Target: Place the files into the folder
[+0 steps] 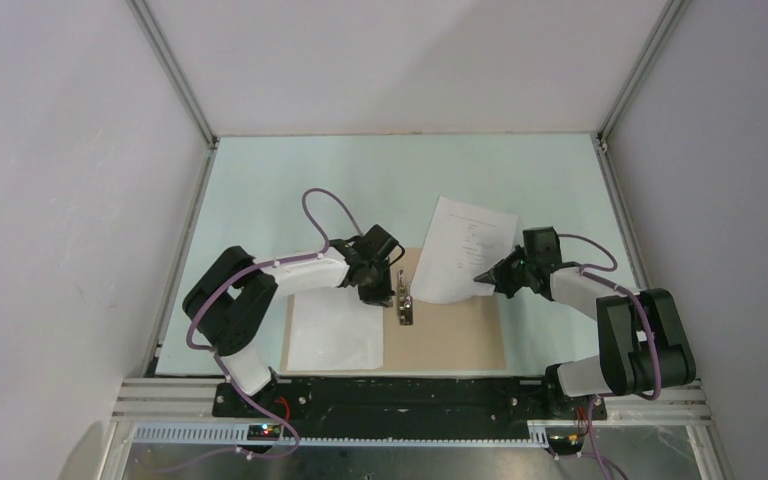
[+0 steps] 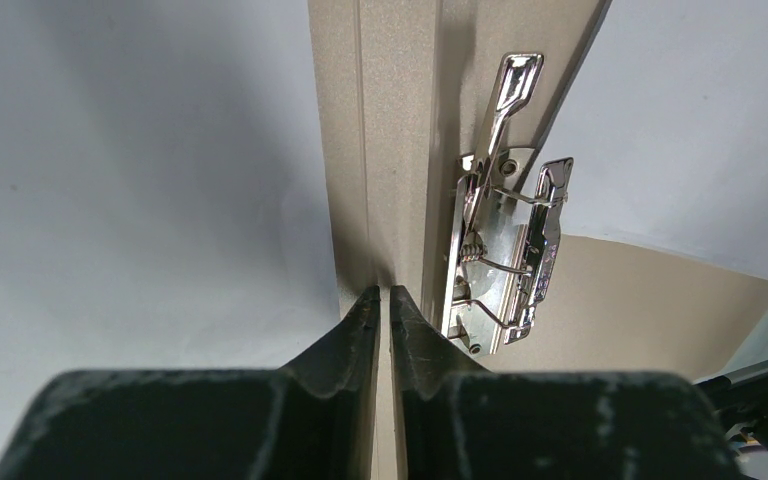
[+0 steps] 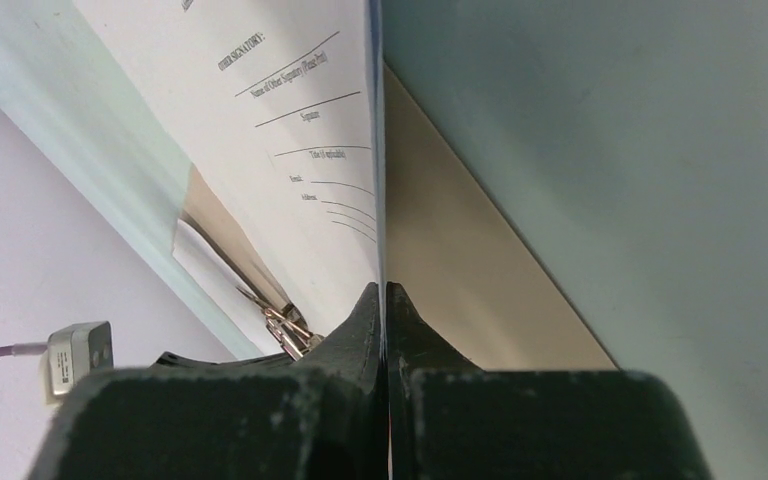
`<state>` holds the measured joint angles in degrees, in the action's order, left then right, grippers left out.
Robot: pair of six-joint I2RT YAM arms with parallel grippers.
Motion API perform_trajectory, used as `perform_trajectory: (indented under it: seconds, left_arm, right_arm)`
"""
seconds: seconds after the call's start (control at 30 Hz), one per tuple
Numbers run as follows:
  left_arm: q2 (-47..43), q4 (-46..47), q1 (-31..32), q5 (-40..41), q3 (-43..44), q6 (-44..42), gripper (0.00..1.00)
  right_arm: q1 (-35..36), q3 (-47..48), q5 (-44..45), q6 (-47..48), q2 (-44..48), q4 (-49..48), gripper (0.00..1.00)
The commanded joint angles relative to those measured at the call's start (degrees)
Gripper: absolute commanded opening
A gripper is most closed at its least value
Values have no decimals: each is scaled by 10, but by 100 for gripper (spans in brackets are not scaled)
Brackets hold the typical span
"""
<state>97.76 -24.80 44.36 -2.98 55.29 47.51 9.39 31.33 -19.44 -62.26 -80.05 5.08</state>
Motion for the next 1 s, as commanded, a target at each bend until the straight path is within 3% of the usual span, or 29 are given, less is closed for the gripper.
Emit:
perform_trajectory:
  seconds: [0.0, 0.2, 0.57, 0.97]
  left_arm:
    - [12, -5, 6, 10, -10, -8, 13]
    - [15, -4, 6, 9, -9, -8, 13]
    - [20, -5, 7, 7, -8, -10, 13]
    - [23, -6, 7, 6, -7, -10, 13]
  right_arm:
    - [-21, 9, 9, 2, 9, 9, 0]
    - [-53, 8, -33, -29, 6, -24, 0]
    - [-15, 10, -18, -112, -44, -94, 0]
    - [-3, 11, 15, -51, -17, -26, 0]
